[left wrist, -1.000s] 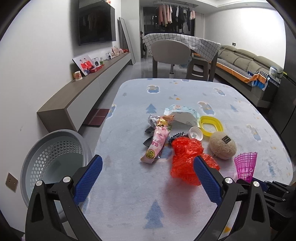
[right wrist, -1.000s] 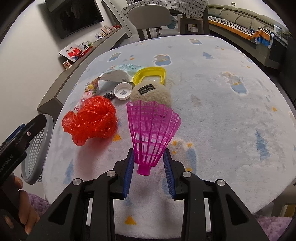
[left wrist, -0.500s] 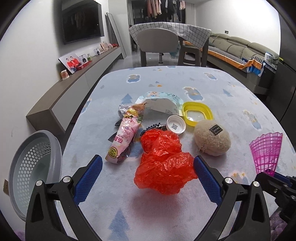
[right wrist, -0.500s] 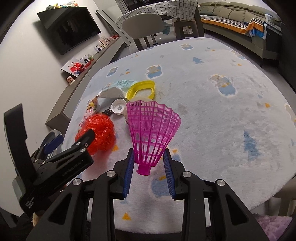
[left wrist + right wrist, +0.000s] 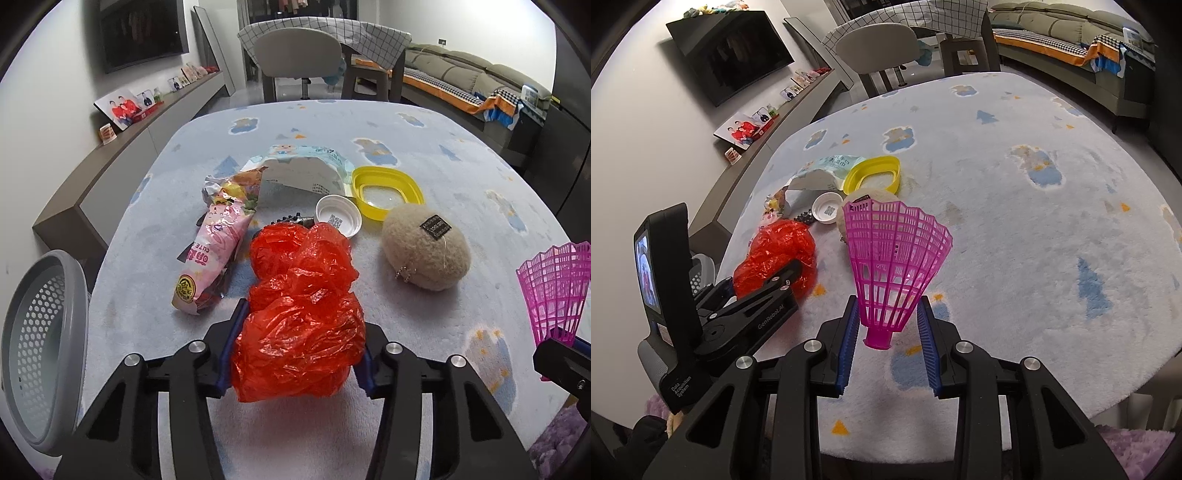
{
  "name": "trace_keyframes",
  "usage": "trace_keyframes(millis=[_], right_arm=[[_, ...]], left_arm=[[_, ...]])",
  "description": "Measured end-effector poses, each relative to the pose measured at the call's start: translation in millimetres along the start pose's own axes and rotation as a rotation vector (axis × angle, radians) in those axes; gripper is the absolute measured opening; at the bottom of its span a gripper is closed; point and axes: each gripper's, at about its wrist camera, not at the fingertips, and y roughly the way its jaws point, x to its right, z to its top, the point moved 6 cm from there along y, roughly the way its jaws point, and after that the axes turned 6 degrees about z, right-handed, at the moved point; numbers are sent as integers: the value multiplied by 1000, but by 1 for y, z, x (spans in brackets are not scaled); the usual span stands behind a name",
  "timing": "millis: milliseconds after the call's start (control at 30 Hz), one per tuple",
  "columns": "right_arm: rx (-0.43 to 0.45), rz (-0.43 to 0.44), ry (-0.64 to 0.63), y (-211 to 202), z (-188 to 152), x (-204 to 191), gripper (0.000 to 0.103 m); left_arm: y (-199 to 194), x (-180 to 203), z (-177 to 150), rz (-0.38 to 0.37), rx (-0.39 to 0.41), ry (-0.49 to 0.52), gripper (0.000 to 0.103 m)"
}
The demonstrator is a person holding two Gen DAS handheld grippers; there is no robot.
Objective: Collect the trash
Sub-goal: 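Grasp the red plastic bag with the left gripper while the right gripper carries the shuttlecock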
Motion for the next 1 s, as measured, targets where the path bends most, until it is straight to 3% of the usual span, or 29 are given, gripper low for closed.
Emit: trace_keyframes(millis=[400,700,1000], right_arm=[[-12,5,-70,7,-5,-32,31],[-64,73,-196,24,-10,-106,31],[-137,125,-364,56,-13,-195,31]], left_arm=[[-48,-46,-6,32,47,-58,44],[-85,-121,-24,145,72,-133,44],[-97,-212,-52,271,20,-220,44]])
